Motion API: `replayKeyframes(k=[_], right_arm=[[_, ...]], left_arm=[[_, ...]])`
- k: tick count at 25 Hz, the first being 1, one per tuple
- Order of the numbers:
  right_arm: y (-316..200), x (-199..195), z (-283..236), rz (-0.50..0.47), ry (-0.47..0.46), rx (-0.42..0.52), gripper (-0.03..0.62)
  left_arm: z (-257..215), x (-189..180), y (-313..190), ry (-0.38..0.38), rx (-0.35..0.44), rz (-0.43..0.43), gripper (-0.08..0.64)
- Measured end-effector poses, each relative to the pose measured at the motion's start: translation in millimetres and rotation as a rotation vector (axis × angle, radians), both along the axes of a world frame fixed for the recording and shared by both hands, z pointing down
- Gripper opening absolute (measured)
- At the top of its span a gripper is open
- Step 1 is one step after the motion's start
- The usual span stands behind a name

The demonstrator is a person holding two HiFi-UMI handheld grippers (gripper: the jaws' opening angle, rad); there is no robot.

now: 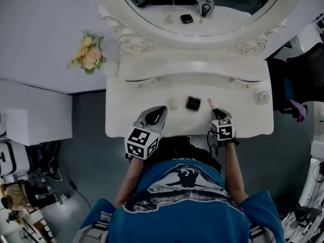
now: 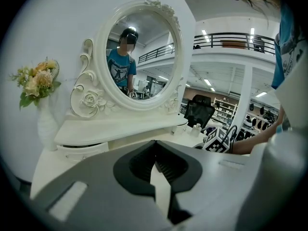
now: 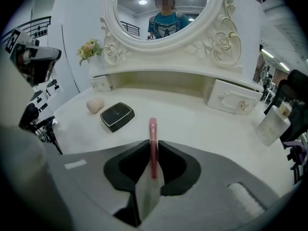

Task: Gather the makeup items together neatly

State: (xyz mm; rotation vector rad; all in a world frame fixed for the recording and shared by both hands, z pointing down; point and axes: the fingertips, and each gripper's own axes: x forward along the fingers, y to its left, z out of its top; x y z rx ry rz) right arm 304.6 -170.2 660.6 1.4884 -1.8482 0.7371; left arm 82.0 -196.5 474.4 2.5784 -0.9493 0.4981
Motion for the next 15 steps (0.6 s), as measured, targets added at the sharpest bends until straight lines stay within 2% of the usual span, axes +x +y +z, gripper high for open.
replayKeyframes(k=[4,15], right_arm=[[0.8,0.7,-4.6,-0.018,-0.008,-0.003,0.137],[4.3,-35.2,-65.1,-0.138,-0.139,0.157,0.14]], left_arm=[[-1.0,3.0,3.7,0.0,0.003,-0.005,0.012],[3.0,12.1,26.0,-0.016,0.0,-0.024,0.012]])
